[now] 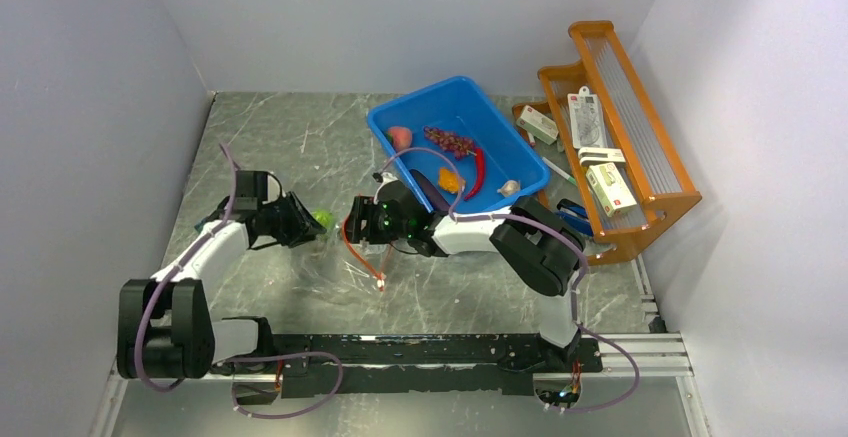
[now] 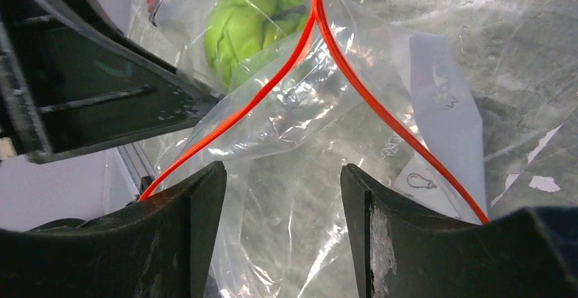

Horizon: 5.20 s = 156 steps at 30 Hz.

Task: Open the zip-top bag and remove the fake food
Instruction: Pick up the fake fruit from the zipper food storage bag, then place the fake fruit in the bin.

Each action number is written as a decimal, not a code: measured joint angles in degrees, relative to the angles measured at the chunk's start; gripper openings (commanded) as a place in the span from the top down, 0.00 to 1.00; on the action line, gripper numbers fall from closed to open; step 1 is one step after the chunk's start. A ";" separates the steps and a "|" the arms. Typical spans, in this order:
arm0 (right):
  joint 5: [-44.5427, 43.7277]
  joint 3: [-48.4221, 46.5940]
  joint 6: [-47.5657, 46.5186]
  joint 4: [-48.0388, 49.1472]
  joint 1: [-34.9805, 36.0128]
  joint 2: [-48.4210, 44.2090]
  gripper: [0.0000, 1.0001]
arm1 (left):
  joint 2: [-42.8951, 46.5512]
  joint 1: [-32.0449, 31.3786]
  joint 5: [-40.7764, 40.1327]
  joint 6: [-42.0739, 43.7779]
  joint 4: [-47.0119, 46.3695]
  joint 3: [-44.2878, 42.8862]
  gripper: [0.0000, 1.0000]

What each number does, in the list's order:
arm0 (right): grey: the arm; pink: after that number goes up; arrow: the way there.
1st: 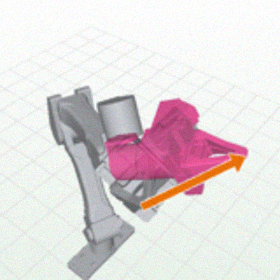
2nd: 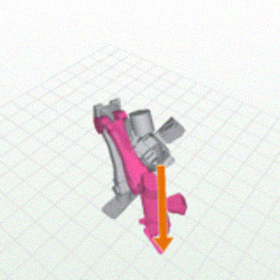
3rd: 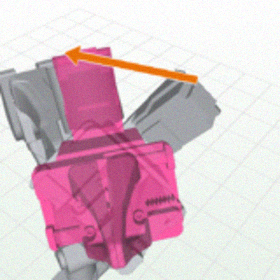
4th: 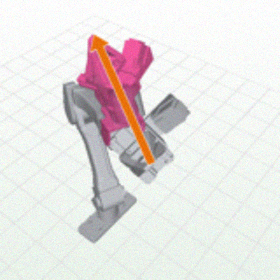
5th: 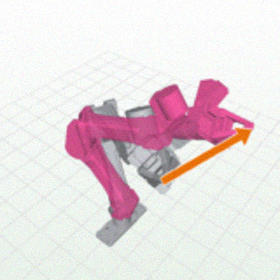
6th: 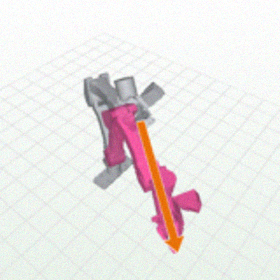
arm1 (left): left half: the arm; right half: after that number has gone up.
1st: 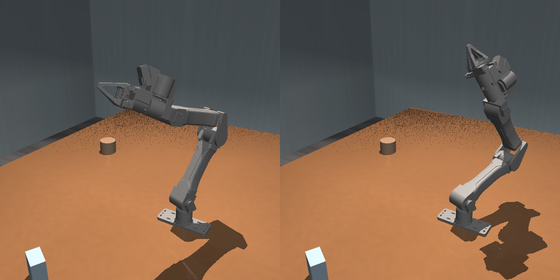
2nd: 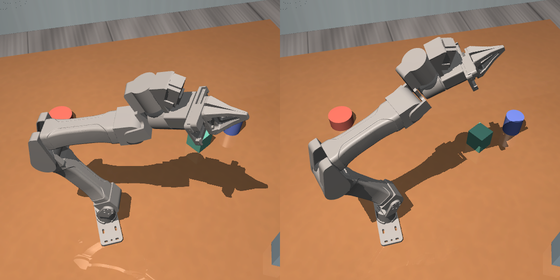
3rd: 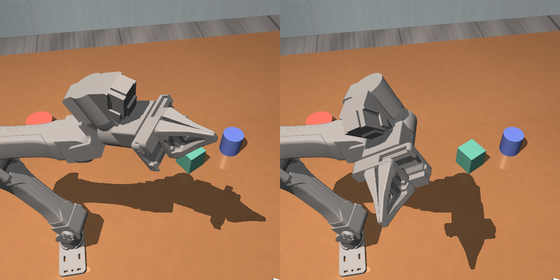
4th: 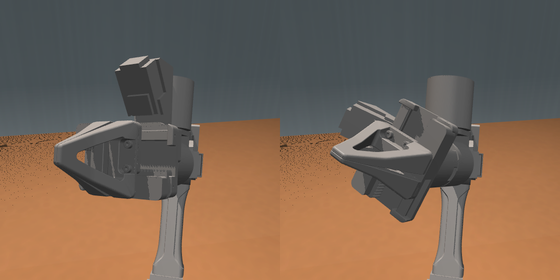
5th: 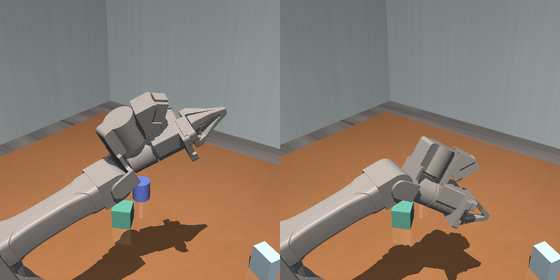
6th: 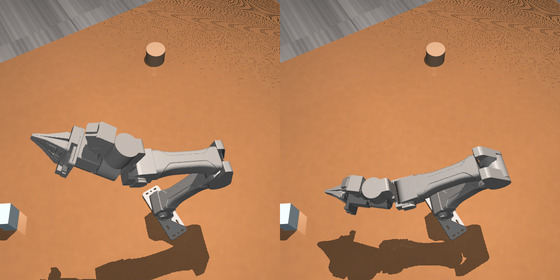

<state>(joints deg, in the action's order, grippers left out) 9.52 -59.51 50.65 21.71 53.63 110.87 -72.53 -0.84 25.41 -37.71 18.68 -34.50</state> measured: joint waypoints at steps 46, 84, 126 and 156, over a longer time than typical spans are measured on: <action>0.02 -7.50 4.00 6.56 -0.02 9.42 0.32 | -14.78 0.37 -12.50 4.26 7.43 -10.69 0.83; 1.44 2.25 -11.34 -9.70 0.22 -6.29 0.55 | -7.28 -2.54 -11.47 13.07 17.07 -12.57 0.93; -5.22 5.77 -28.37 -22.86 -0.83 -26.14 0.58 | -6.73 -5.75 -22.64 12.57 17.20 -12.57 0.93; -20.90 1.73 -22.99 -40.46 -22.53 -25.22 0.44 | -0.17 -6.40 -25.92 11.32 17.73 -12.57 0.45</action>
<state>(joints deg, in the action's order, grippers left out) -11.38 -57.78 27.66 -18.74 31.09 85.65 -72.71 -7.25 -0.51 -26.39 36.40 -47.07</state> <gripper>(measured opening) 0.551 0.514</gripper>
